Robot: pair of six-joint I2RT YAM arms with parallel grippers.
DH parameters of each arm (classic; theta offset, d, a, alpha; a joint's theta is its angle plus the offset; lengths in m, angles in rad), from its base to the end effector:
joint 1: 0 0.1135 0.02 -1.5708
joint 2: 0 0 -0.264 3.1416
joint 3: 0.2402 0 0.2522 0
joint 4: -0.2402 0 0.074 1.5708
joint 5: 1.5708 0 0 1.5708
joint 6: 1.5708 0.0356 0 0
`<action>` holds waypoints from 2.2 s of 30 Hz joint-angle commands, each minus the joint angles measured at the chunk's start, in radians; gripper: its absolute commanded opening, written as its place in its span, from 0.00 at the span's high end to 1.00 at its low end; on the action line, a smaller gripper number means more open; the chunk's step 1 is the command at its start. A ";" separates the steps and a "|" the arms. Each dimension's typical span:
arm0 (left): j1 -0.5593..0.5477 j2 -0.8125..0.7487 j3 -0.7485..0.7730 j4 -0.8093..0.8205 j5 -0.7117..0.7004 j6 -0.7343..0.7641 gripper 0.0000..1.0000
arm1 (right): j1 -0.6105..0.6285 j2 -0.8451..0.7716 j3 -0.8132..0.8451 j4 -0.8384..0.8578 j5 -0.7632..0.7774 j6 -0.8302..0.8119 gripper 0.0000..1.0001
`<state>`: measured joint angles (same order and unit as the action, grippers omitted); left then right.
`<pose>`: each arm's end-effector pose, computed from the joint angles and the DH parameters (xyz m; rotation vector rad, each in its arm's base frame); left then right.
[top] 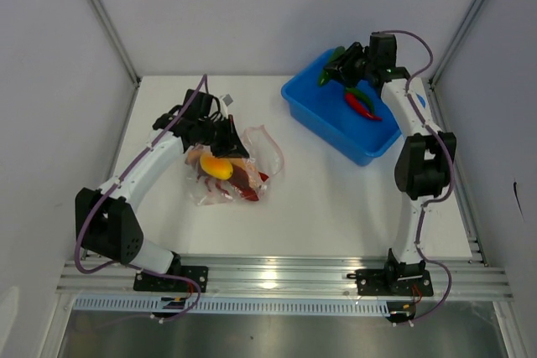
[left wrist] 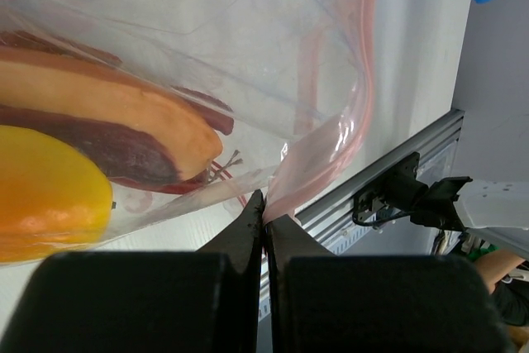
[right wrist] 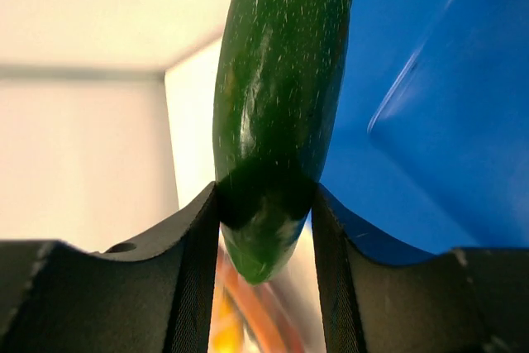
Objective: Place the food in the zip-top bag and seal the zipper
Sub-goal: Pick up the fake vegetable from the bin, then place the fake vegetable in the zipper food storage bag.
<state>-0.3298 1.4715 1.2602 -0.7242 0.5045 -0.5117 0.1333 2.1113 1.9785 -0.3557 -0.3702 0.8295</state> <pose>0.2861 -0.1161 0.2988 -0.0167 2.6098 -0.9610 0.4951 0.0794 0.3166 0.5073 2.1091 0.9576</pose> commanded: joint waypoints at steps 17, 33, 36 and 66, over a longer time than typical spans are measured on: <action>-0.005 -0.057 -0.070 0.057 -0.026 0.039 1.00 | 0.319 -0.452 -0.346 -0.621 -0.584 -0.589 1.00; -0.005 -0.022 0.021 0.025 0.014 0.062 0.99 | 0.430 -0.447 -0.445 -0.657 -0.530 -0.576 1.00; -0.005 -0.049 0.010 0.014 0.017 0.064 0.99 | 0.457 -0.354 -0.357 -0.697 -0.475 -0.595 1.00; -0.006 -0.192 -0.012 -0.027 0.065 0.095 0.99 | 0.508 0.101 0.157 -0.690 -0.486 -0.564 0.53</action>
<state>-0.3309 1.3144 1.2411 -0.7685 0.5304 -0.4389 0.6220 2.1899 2.0651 -1.0477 -0.8532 0.2531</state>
